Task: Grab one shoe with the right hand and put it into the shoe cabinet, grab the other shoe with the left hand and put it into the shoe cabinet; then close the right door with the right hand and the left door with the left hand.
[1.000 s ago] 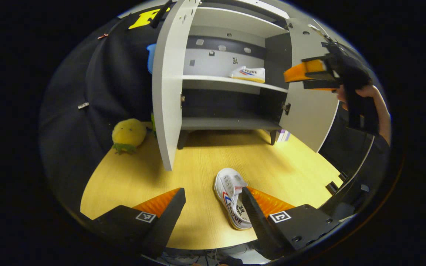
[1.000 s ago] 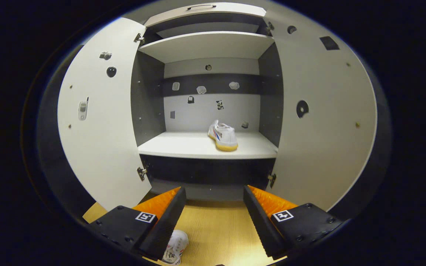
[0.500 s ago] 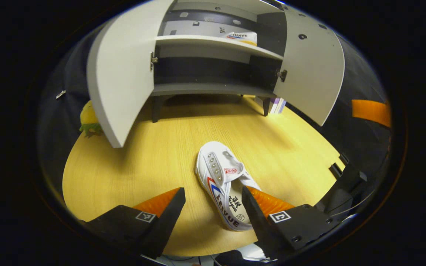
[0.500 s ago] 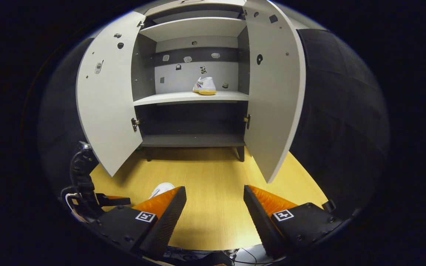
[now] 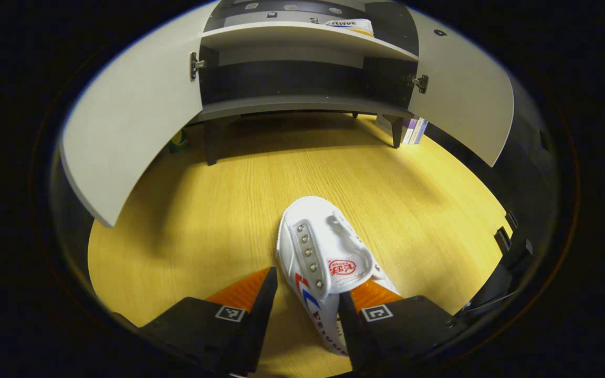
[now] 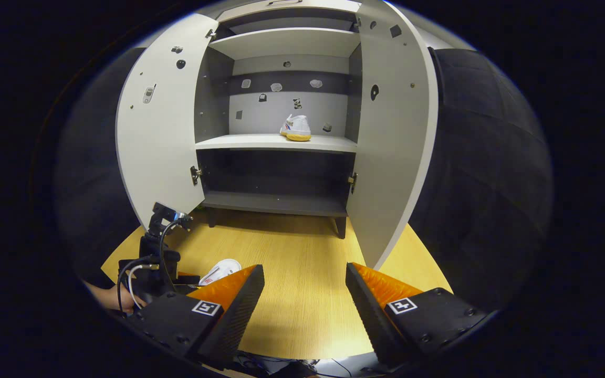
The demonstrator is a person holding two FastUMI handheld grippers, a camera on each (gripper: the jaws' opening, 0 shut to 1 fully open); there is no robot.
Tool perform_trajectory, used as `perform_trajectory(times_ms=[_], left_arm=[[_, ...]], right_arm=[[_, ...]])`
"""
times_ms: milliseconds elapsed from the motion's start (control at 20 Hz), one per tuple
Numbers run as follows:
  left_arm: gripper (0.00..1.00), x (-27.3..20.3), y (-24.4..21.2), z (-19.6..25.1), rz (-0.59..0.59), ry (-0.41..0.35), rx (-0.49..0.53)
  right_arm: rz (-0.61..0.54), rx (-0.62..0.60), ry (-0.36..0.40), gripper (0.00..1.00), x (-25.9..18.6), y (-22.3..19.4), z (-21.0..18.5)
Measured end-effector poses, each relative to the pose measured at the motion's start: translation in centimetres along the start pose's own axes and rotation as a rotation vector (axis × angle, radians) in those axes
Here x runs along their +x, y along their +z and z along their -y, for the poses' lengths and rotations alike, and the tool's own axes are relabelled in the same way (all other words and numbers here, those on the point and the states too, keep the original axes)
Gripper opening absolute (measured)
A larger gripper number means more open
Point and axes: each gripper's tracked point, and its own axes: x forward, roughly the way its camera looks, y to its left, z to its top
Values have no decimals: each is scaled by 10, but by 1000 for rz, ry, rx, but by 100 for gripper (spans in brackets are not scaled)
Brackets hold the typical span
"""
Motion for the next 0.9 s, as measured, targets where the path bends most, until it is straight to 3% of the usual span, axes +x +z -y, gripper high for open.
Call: perform_trajectory(times_ms=[250,300,400,900], left_arm=[[40,7,-5,-14,-48,132,102],[28,7,-8,-22,-62,174,115],[11,10,-5,-26,-67,179,94],[5,-6,16,-11,-16,125,39]], right_arm=[[1,29,58,99,26,15,1],[-1,22,70,99,30,16,-1],[-11,6,89,99,34,12,0],[15,7,119,99,46,19,2]])
